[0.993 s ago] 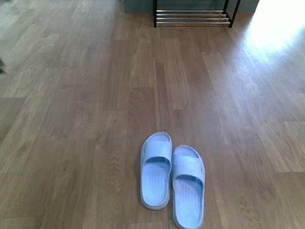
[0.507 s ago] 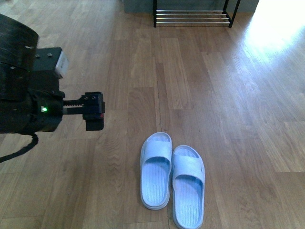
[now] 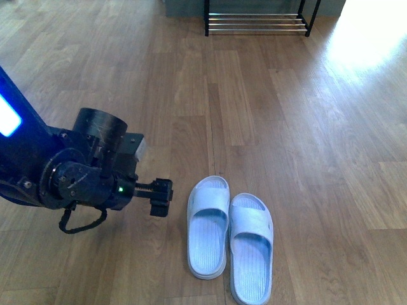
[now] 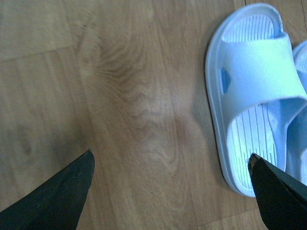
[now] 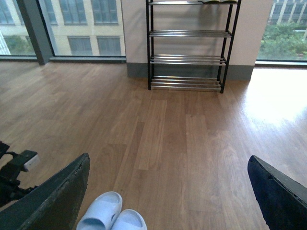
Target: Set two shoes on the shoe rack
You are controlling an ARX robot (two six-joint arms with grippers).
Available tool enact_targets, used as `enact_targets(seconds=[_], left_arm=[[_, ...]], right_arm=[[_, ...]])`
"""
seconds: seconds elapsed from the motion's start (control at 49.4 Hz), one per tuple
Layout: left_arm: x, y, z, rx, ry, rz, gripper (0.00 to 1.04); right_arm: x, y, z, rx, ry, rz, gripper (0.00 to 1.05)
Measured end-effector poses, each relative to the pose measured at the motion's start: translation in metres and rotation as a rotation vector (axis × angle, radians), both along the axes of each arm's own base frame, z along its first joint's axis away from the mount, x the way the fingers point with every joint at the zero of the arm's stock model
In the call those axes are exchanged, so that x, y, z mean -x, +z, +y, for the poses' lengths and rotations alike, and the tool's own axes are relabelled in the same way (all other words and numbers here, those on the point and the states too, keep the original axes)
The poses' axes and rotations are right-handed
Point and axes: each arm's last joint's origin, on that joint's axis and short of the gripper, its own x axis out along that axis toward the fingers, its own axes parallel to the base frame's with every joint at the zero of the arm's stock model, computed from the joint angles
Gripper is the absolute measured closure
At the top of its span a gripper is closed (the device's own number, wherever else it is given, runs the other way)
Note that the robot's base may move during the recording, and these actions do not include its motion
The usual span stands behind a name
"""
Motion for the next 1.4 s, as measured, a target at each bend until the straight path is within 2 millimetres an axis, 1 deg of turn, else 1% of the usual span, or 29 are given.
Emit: enact_targets(seconds=[0.122,0.243,0.365,0.446,0.527,0.608,0.689,0.811,1.054,1.398], left_arm=[[-0.007,-0.012,-0.007,0.064,-0.055,0.031,0.09],[-0.019,-0.016,-0.014,0.123,-0.093,0.034,0.09],[-0.029,-0.027,-0.023,0.134,-0.123,0.051,0.09],[-0.028,-0.041,-0.032,0.143,-0.163,0.077,0.09],[-0.026,-0.053,-0.047,0.139,-0.216,0.100,0.09],[-0.027,-0.058,-0.061,0.134,-0.261,0.099,0.09],[-0.027,-0.061,-0.068,0.120,-0.291,0.095,0.09],[-0.030,-0.067,-0.072,0.084,-0.301,0.077,0.09],[-0.032,-0.084,-0.068,-0.010,-0.291,0.043,0.09],[-0.040,-0.099,-0.070,-0.045,-0.302,-0.008,0.09]], right_arm=[[0.000,0.000,0.000,0.000,0.000,0.000,0.09],[0.000,0.000,0.000,0.000,0.000,0.000,0.09],[0.000,0.000,0.000,0.000,0.000,0.000,0.09],[0.000,0.000,0.000,0.000,0.000,0.000,0.09],[0.000,0.000,0.000,0.000,0.000,0.000,0.09],[0.000,0.000,0.000,0.000,0.000,0.000,0.09],[0.000,0.000,0.000,0.000,0.000,0.000,0.09],[0.000,0.000,0.000,0.000,0.000,0.000,0.09],[0.000,0.000,0.000,0.000,0.000,0.000,0.09],[0.000,0.000,0.000,0.000,0.000,0.000,0.09]])
